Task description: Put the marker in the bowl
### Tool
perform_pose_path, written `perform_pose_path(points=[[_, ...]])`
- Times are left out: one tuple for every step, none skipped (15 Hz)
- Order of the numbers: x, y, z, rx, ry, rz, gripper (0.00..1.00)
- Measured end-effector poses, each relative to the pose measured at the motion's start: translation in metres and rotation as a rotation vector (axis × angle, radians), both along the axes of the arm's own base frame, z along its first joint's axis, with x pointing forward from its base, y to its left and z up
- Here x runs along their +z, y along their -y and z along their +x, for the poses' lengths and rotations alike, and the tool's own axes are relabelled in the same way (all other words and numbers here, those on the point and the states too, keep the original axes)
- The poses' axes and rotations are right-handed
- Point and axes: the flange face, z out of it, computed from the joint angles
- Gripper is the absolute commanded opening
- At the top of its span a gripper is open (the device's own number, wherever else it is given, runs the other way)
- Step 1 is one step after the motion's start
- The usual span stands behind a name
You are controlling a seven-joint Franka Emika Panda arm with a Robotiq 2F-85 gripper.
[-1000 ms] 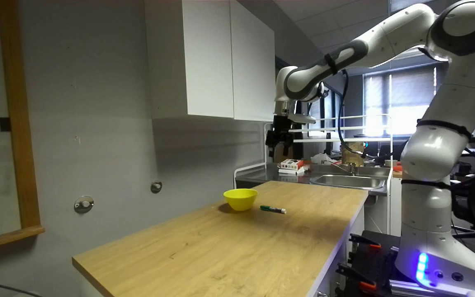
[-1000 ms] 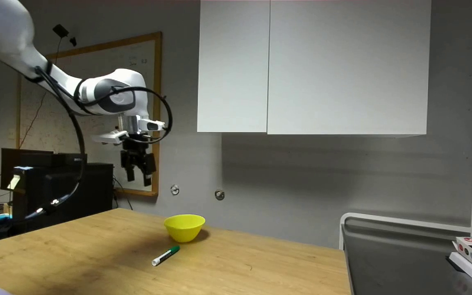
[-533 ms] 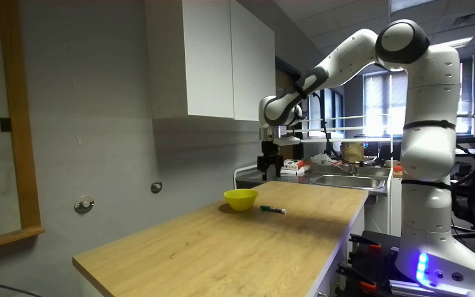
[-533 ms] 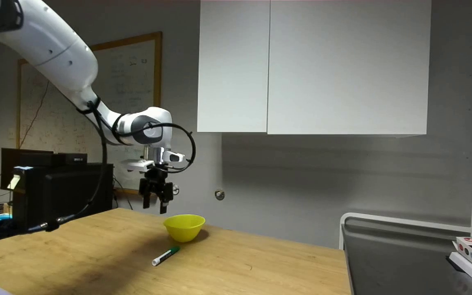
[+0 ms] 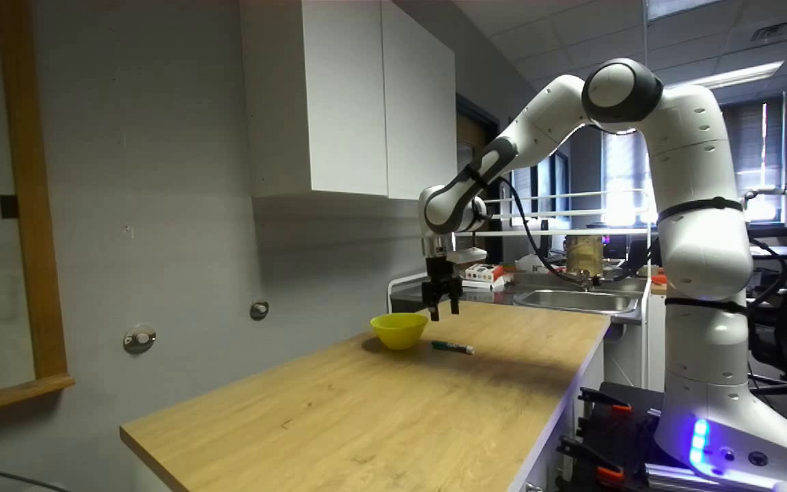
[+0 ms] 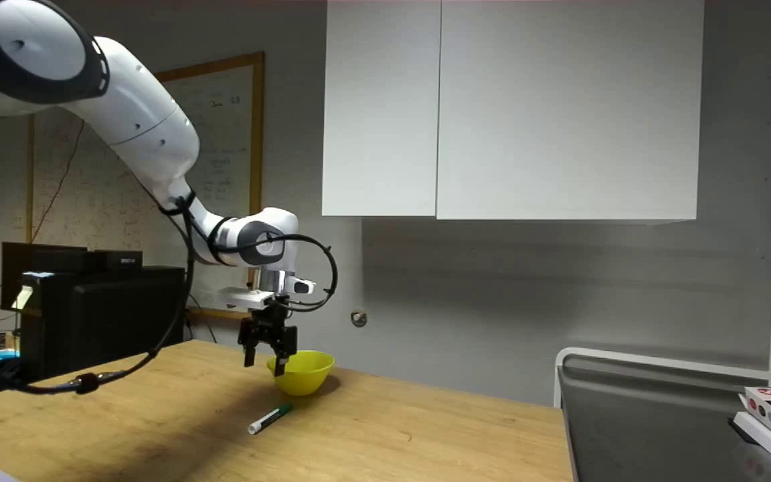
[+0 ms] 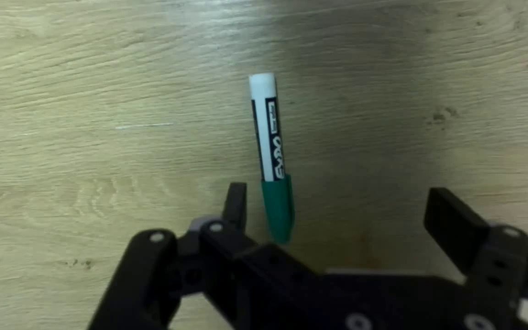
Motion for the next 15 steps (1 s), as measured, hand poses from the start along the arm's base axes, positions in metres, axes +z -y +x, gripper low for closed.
perform_pose_path(points=[[-0.010,0.005,0.001,0.005,-0.006,0.005,1.00],[-0.020,0.011,0.001,0.009,-0.011,0.012,1.00],[-0.030,0.016,0.002,0.013,-0.016,0.019,1.00],[-0.039,0.020,0.002,0.015,-0.021,0.027,1.00],[-0.049,0.023,0.002,0.017,-0.025,0.034,1.00],[-0.057,0.026,0.002,0.019,-0.030,0.040,1.00],[-0.065,0.029,0.001,0.022,-0.035,0.044,1.00],[-0.072,0.031,0.001,0.026,-0.040,0.046,1.00],[-0.078,0.032,0.001,0.028,-0.044,0.047,1.00],[-0.082,0.033,0.001,0.030,-0.047,0.047,0.75],[-0.086,0.034,0.000,0.031,-0.051,0.048,0.75],[-0.088,0.035,0.000,0.030,-0.051,0.047,0.67],[-0.089,0.036,0.000,0.028,-0.048,0.046,0.60],[-0.089,0.038,0.000,0.026,-0.046,0.045,0.52],[-0.089,0.039,0.000,0.025,-0.044,0.044,0.43]])
